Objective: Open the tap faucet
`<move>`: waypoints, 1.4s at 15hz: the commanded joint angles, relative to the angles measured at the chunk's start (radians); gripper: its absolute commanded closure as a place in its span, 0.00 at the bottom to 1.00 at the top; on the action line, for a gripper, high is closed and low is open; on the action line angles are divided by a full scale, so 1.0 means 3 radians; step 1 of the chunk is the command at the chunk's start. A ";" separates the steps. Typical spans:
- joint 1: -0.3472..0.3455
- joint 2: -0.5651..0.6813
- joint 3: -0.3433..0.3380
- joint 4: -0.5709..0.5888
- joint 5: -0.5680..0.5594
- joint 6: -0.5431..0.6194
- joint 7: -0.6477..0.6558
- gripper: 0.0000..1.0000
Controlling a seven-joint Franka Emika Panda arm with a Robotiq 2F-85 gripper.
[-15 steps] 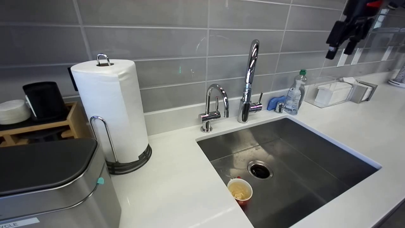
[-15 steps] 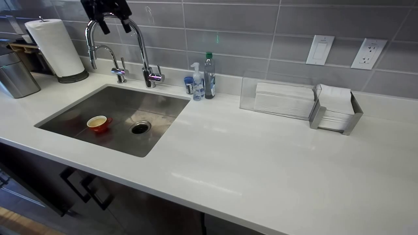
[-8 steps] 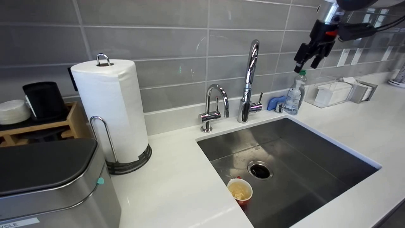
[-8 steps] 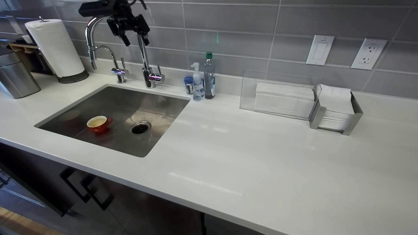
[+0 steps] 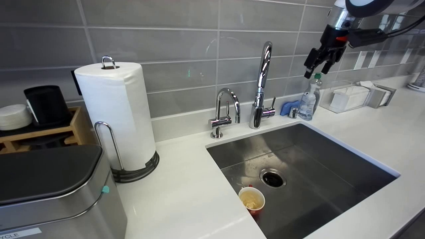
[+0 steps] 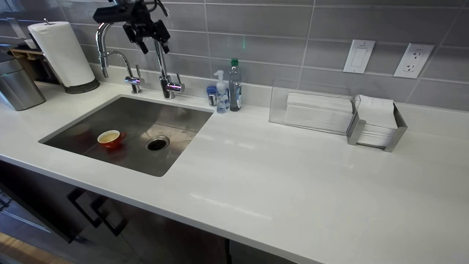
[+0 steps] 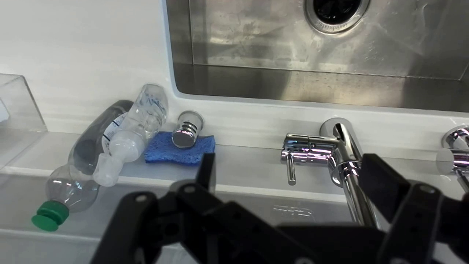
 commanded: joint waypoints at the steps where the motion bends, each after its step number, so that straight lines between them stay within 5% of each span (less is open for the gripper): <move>1: -0.0007 -0.0001 0.0007 0.0007 0.0000 -0.0011 0.0000 0.00; 6: -0.0024 0.0375 0.0057 0.0238 0.0198 0.0059 -0.0032 0.00; 16: -0.0126 0.1080 0.0189 0.0651 0.0474 0.0859 -0.0108 0.00; 21: -0.0121 0.1326 0.0196 0.0850 0.0416 0.0991 -0.0077 0.28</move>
